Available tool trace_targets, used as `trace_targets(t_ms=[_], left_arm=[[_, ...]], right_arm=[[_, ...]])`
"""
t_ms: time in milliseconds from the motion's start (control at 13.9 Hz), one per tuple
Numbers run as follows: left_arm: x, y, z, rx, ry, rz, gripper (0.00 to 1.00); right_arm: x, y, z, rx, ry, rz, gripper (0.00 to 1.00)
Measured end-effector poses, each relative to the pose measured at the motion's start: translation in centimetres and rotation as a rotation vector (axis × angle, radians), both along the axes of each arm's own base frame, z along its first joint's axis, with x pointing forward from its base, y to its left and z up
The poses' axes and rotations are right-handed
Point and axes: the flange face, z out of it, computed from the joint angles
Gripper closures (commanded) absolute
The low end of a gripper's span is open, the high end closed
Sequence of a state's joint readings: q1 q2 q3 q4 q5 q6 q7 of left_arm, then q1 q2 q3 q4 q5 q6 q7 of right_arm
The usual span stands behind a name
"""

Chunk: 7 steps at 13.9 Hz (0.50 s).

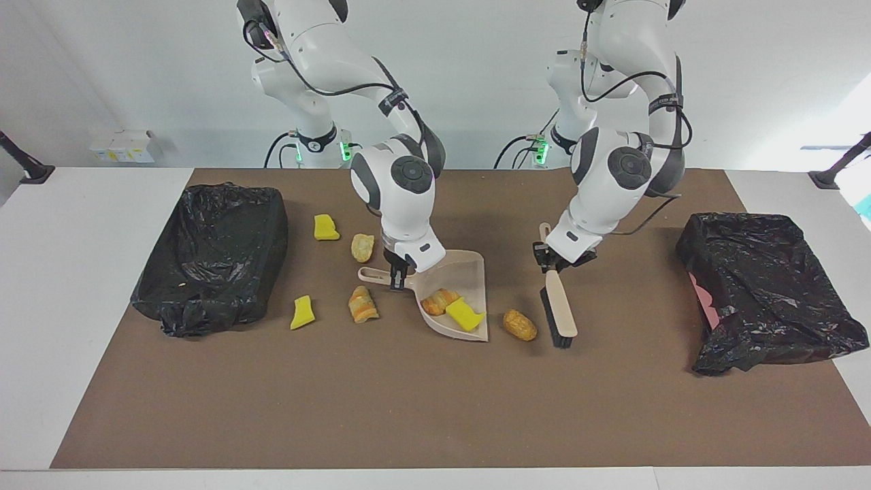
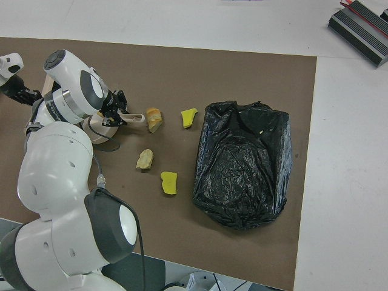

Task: Sweep and dump trash in bin

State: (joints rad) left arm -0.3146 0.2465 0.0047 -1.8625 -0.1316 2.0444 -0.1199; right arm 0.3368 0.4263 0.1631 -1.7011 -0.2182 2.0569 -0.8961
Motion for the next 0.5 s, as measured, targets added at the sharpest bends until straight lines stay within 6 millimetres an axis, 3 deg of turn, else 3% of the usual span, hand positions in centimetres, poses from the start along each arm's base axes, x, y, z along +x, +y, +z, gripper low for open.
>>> trace_targets(t_ms=[216,505], left_arm=[[0.9,1.7,-2.5,-0.005,0.021,-0.117,1.00],[-0.2,-1.3,-4.4,-0.019,0.053,-0.205,1.00]], right_arm=[[0.0,0.0,0.0,0.000,0.000,0.000,1.00],[0.0,0.0,0.0,0.000,0.000,0.000,1.00]])
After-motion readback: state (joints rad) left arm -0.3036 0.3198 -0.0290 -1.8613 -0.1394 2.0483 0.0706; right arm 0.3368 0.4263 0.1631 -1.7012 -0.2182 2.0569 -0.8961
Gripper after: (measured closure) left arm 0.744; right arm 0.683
